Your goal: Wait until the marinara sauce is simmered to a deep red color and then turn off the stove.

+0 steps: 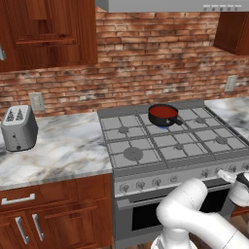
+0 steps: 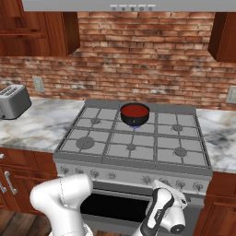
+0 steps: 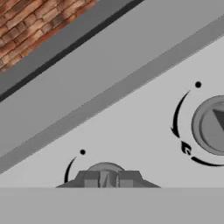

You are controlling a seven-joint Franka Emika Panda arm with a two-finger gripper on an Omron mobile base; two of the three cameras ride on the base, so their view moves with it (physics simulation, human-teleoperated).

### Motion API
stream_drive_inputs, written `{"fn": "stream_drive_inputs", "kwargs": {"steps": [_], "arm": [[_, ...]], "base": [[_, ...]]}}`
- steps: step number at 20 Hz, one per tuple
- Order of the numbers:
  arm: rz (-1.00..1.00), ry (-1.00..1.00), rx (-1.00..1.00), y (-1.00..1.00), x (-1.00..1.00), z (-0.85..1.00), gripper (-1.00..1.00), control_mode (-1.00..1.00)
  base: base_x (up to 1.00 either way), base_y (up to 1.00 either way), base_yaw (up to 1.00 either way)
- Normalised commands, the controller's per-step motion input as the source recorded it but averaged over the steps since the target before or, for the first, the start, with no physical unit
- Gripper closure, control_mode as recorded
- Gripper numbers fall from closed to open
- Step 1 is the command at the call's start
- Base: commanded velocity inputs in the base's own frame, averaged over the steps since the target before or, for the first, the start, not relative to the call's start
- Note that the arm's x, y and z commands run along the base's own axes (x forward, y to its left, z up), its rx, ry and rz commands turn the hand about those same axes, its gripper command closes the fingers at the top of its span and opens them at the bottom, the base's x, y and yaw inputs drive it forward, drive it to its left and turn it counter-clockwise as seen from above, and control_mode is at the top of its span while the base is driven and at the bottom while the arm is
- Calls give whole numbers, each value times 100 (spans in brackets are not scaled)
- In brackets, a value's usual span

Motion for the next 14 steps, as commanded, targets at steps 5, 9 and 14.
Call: {"fn": "stream_drive_inputs", "kwargs": {"steps": [5, 9, 14], "arm": [[0, 2, 24, 0, 0, -15, 100, -100], [0, 3, 24, 0, 0, -14, 100, -100], [0, 3, 23, 0, 0, -13, 100, -100]], "base": [[0, 0, 0], [0, 0, 0], [0, 0, 0]]}}
